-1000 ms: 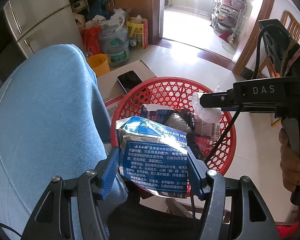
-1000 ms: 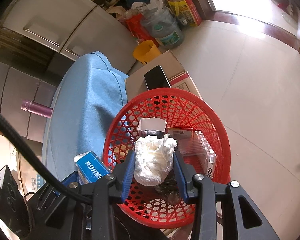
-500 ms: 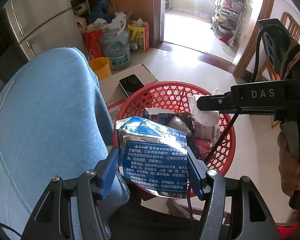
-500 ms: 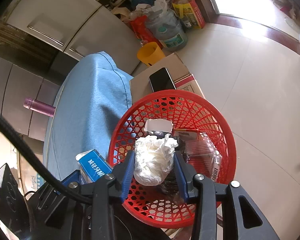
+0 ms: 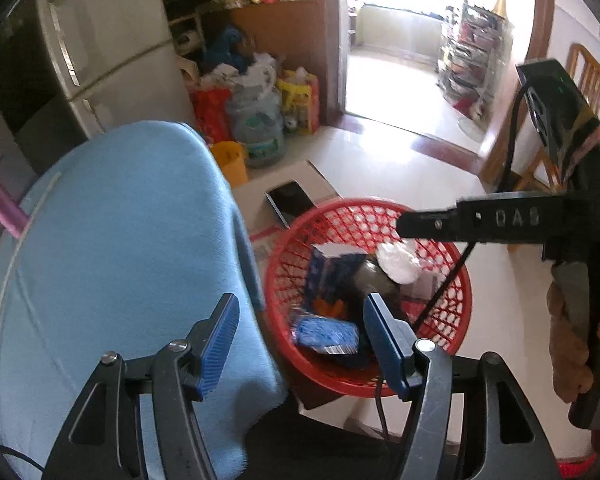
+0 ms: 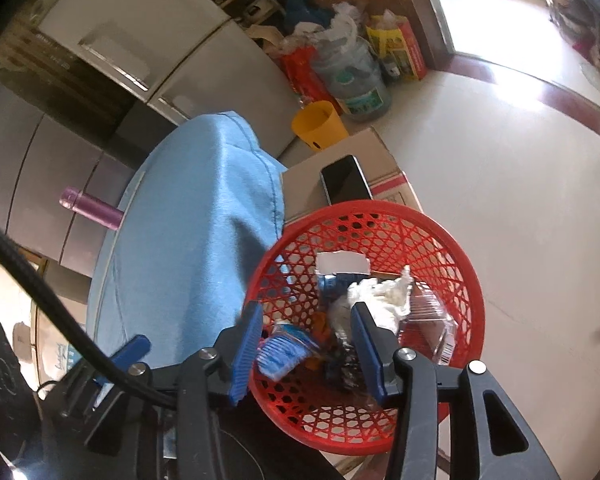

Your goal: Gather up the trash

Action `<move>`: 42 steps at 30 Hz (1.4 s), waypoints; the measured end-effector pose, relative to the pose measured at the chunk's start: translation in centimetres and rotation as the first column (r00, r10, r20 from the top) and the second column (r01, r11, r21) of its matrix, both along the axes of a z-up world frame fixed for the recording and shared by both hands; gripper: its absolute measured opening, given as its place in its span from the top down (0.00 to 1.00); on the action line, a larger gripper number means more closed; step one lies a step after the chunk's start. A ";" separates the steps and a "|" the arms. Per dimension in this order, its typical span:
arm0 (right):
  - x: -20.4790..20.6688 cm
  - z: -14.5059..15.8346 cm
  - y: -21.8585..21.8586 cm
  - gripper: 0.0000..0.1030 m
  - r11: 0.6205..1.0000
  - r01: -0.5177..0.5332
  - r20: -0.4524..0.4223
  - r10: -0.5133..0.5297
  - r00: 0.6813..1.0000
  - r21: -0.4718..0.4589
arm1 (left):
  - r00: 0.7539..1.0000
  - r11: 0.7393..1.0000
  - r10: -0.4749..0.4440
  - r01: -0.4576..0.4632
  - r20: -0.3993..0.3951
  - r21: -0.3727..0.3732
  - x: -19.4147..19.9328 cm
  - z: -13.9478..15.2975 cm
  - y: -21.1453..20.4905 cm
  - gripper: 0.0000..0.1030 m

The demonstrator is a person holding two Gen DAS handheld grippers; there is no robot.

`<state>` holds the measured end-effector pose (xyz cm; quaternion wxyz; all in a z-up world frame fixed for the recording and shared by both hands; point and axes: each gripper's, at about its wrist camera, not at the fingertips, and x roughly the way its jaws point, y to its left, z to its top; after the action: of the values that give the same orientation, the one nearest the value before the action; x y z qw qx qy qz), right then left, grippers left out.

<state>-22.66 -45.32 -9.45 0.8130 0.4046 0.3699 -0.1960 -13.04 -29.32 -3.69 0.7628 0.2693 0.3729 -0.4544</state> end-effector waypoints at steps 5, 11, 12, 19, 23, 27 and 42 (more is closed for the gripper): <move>1.4 2.4 2.4 0.52 0.994 -0.058 0.019 0.060 0.998 -0.091 | 0.994 0.995 0.083 -0.079 0.072 -0.062 0.9 2.8 3.0 0.30; 4.1 6.5 7.2 0.52 0.958 -0.158 0.055 0.176 0.983 -0.240 | 0.959 0.962 0.252 -0.234 0.128 -0.140 3.3 6.3 8.6 0.27; 4.9 7.4 8.5 0.52 0.944 -0.183 0.063 0.207 0.976 -0.275 | 0.947 0.952 0.287 -0.266 0.142 -0.150 3.7 6.7 9.7 0.27; 9.0 11.8 16.8 0.43 0.831 -0.285 0.094 0.371 0.924 -0.478 | 0.811 0.837 0.544 -0.508 0.215 -0.204 7.1 8.8 18.7 0.15; 11.2 13.2 21.4 0.40 0.763 -0.341 0.094 0.462 0.882 -0.549 | 0.726 0.763 0.646 -0.601 0.237 -0.238 8.4 9.1 23.2 0.13; 13.0 13.8 25.6 0.39 0.705 -0.406 0.076 0.544 0.836 -0.582 | 0.645 0.688 0.726 -0.685 0.237 -0.240 9.7 8.9 27.0 0.13; 15.1 14.5 33.8 0.39 0.628 -0.452 0.073 0.630 0.773 -0.634 | 0.497 0.538 0.842 -0.796 0.208 -0.276 11.1 9.0 33.7 0.13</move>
<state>-7.56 -11.52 5.06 0.9612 0.0273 0.2739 0.0180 -1.94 4.42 5.33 0.9528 0.0729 0.2946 -0.0132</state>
